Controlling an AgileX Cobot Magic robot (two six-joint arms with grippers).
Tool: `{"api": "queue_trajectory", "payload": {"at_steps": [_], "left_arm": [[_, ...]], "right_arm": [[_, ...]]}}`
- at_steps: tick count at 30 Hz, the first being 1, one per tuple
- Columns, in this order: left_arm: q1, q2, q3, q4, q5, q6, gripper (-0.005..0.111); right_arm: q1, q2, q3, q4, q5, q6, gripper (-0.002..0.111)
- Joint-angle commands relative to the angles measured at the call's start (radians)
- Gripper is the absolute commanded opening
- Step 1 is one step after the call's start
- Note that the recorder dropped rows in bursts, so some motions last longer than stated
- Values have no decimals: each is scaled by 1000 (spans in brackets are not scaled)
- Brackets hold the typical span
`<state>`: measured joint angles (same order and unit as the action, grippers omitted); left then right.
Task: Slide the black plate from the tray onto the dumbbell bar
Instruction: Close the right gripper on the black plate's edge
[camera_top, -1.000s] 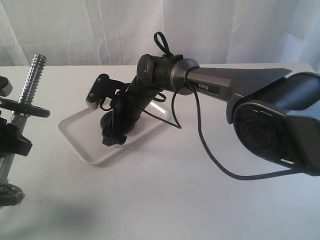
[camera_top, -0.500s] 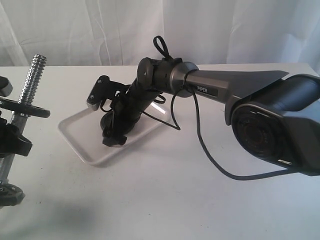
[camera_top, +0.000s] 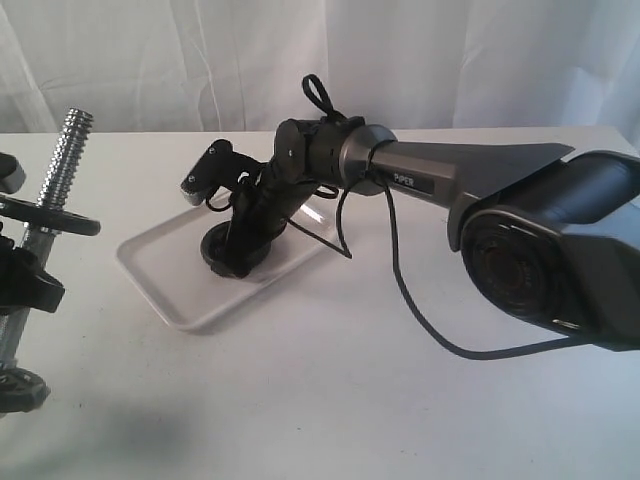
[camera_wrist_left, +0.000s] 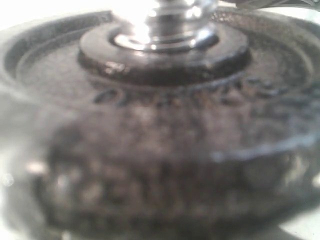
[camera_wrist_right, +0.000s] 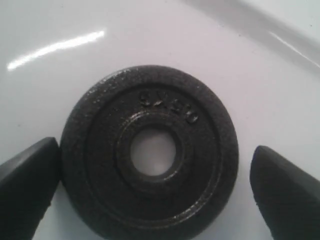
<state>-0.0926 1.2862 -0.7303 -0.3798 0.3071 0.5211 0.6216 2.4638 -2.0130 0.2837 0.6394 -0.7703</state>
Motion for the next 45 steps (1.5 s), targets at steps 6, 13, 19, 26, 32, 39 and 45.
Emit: {"api": "queue_trajectory", "payload": {"at_steps": [6,13,19,26,32,39,45], "left_arm": [[0,-53,-33,-68,-96,-25,0],[0,-53,-33,-68,-96,-29,0],[0,-53,-33,-68,-96,-29,0],[0,-53,-33,-68,-90,-29,0],[0,-53,-33,-68,-85,-29,0],[0,-53,-33,-68,-76,-25,0],[0,-53,-33,-68,-72,-17,0]], "right_arm": [[-4,126,13,-57,117,111,96],[-4,142,13,-65,181,129,91],[-4,140,13,-146,316,151,11],[-4,124,13,-139,314,228,0],[-11,72,11,-95,317,252,0],[-49,33,11,43,330,226,0],[-85,18,11,180,367,174,0]]}}
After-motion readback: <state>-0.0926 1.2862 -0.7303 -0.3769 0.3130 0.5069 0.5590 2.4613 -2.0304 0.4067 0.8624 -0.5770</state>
